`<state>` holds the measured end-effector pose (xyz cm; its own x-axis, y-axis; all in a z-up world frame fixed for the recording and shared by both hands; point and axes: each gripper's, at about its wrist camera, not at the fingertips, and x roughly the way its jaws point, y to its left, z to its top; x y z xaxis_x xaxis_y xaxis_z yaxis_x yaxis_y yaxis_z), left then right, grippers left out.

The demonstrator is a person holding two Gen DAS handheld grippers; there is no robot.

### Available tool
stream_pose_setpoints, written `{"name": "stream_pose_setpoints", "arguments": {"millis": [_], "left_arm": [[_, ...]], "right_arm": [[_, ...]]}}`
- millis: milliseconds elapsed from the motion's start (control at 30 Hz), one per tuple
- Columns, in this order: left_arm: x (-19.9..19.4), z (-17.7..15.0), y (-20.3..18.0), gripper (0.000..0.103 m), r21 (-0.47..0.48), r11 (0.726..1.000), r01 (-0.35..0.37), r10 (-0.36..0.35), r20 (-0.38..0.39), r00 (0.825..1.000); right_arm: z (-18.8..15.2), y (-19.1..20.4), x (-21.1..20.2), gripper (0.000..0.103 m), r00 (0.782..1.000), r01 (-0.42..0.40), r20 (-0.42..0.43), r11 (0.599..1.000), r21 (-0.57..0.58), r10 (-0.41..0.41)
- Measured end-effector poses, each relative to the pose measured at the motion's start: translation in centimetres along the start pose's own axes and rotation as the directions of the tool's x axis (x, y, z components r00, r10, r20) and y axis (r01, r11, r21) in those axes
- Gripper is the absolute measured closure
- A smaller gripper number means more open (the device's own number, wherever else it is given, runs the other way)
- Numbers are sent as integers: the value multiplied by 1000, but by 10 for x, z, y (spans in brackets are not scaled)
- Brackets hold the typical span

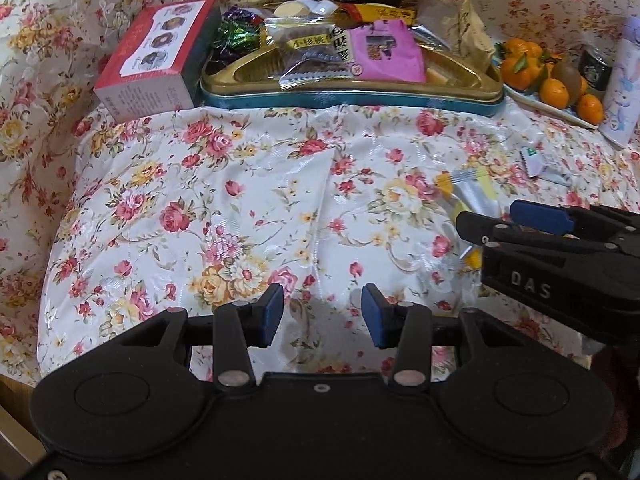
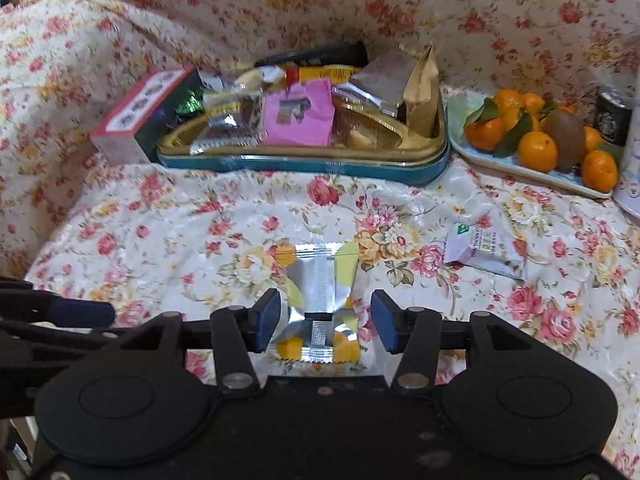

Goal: Organize snacks
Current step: 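Move both tools back toward the silver-yellow packet on the sofa, then close the right tool on the silver-yellow packet while the left tool approaches the white packet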

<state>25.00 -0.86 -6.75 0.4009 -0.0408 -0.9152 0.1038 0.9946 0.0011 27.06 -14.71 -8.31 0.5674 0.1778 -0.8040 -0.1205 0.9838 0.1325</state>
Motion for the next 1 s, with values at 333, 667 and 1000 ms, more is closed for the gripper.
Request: {"name": "stream_pose_setpoints", "arguments": {"millis": [333, 667, 1000], "left_arm": [[2, 3, -4, 51, 17, 1000, -10, 10, 5, 1000], [-2, 12, -31, 51, 92, 996, 20, -22, 21, 1000], [0, 26, -75, 51, 244, 967, 78, -93, 51, 994]], "right_arm": [[-3, 8, 10, 65, 999, 43, 24, 994, -101, -41], [-19, -61, -29, 65, 988, 124, 80, 990, 64, -129], [-40, -106, -27, 65, 955, 269, 111, 961, 58, -274]]}}
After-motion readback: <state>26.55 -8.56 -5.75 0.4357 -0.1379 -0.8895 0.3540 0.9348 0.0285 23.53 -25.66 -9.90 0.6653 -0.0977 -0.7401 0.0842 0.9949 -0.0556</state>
